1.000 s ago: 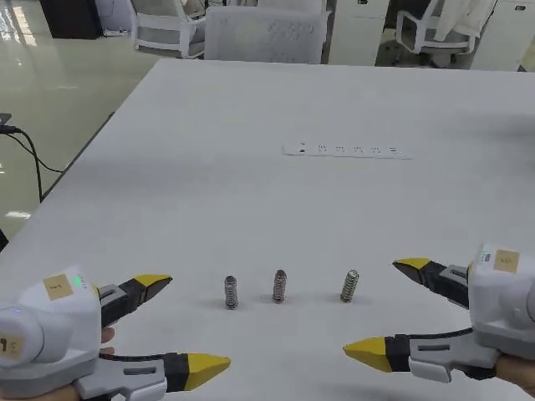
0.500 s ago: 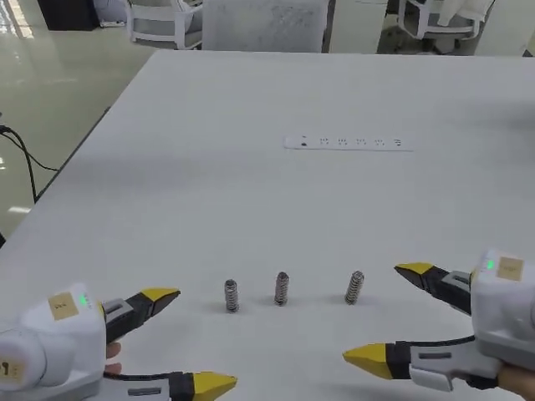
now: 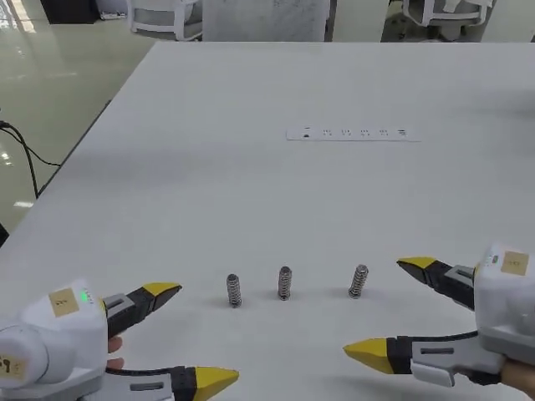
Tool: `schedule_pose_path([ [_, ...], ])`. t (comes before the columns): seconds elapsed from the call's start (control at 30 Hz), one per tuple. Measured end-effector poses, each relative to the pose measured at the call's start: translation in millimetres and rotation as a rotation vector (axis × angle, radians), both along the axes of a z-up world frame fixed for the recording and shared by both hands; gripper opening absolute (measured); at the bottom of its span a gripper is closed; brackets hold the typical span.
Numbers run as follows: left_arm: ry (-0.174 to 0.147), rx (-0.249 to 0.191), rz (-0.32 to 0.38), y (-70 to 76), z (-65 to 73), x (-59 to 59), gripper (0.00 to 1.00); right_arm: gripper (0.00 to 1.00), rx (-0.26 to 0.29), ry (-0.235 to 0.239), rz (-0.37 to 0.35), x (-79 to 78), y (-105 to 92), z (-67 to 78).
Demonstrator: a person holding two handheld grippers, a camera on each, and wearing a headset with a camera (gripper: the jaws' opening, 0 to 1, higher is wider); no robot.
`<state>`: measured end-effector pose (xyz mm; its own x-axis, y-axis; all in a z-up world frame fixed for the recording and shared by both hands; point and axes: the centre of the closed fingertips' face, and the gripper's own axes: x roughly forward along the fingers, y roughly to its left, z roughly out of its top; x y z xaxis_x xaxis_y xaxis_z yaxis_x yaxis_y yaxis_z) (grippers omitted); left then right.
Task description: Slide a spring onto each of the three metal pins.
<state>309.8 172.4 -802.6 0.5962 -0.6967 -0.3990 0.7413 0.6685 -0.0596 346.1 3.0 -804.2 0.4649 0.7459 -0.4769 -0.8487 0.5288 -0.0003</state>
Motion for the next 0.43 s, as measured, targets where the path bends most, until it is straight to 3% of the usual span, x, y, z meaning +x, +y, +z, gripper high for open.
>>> schedule_pose_path([
  [0.43, -0.003, 0.002, -0.013, -3.8, 2.1, 2.1, 0.75, 0.86, -0.004, -0.003, -0.019, 0.7, -3.8, 0.7],
])
